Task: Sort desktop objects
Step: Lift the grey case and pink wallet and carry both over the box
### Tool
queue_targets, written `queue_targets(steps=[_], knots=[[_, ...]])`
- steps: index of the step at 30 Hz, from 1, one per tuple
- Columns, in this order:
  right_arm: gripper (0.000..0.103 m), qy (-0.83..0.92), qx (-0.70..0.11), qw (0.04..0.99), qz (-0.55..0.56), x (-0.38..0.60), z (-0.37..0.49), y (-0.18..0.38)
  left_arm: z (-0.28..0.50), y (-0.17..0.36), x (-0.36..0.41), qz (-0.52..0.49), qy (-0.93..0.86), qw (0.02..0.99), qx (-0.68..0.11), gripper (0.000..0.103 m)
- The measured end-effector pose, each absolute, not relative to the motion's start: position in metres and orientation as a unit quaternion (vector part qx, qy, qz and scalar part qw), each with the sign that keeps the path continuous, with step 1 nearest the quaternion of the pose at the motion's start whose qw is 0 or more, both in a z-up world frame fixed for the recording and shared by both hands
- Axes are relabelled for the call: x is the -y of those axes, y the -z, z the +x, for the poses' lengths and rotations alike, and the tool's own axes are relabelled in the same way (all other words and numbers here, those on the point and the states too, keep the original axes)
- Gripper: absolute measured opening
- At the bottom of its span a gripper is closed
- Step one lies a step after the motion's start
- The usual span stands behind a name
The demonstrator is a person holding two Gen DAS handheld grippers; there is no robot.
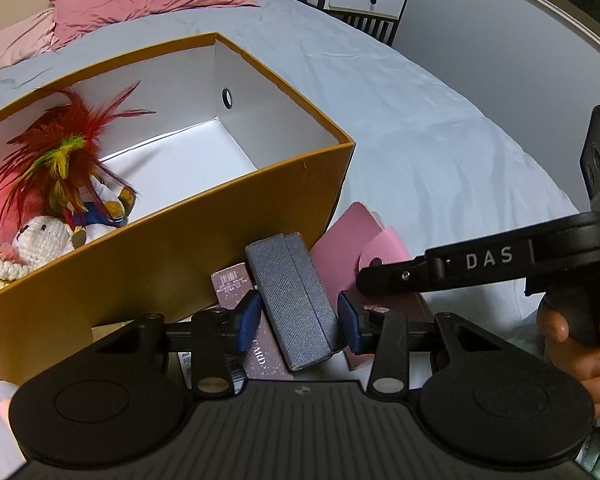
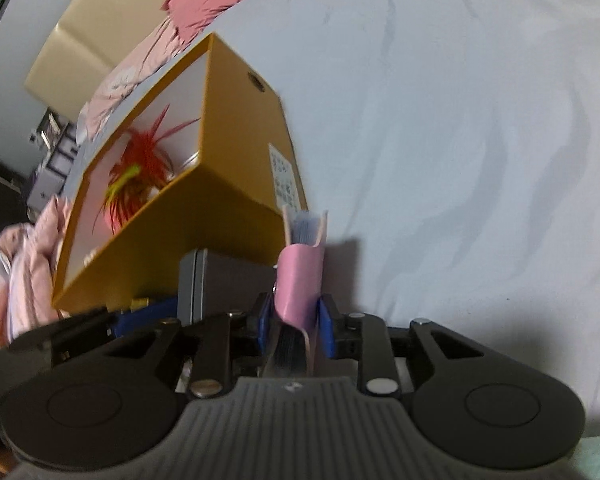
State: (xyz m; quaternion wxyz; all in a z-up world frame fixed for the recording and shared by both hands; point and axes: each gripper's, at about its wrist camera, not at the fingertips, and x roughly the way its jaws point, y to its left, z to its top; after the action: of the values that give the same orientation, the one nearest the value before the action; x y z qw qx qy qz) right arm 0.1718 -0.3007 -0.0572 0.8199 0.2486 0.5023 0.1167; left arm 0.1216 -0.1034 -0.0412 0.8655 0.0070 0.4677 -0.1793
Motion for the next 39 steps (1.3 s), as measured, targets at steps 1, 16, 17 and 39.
queue_targets(steps=[1, 16, 17, 39], knots=[[0.025, -0.116, -0.502, 0.822, 0.244, 0.300, 0.171, 0.057, 0.122, 0.041, 0.105, 0.010, 0.176, 0.867, -0.466, 0.050], [0.022, -0.088, -0.414, 0.890, 0.169, 0.293, 0.130, 0.023, 0.107, 0.022, 0.099, -0.017, 0.173, 0.885, -0.433, 0.039], [0.022, -0.090, -0.408, 0.893, 0.166, 0.292, 0.127, 0.021, 0.106, 0.019, 0.098, -0.024, 0.175, 0.886, -0.429, 0.039], [0.022, -0.174, -0.311, 0.926, 0.126, 0.229, 0.189, -0.088, 0.161, -0.064, 0.015, -0.115, 0.106, 0.929, -0.336, 0.037]])
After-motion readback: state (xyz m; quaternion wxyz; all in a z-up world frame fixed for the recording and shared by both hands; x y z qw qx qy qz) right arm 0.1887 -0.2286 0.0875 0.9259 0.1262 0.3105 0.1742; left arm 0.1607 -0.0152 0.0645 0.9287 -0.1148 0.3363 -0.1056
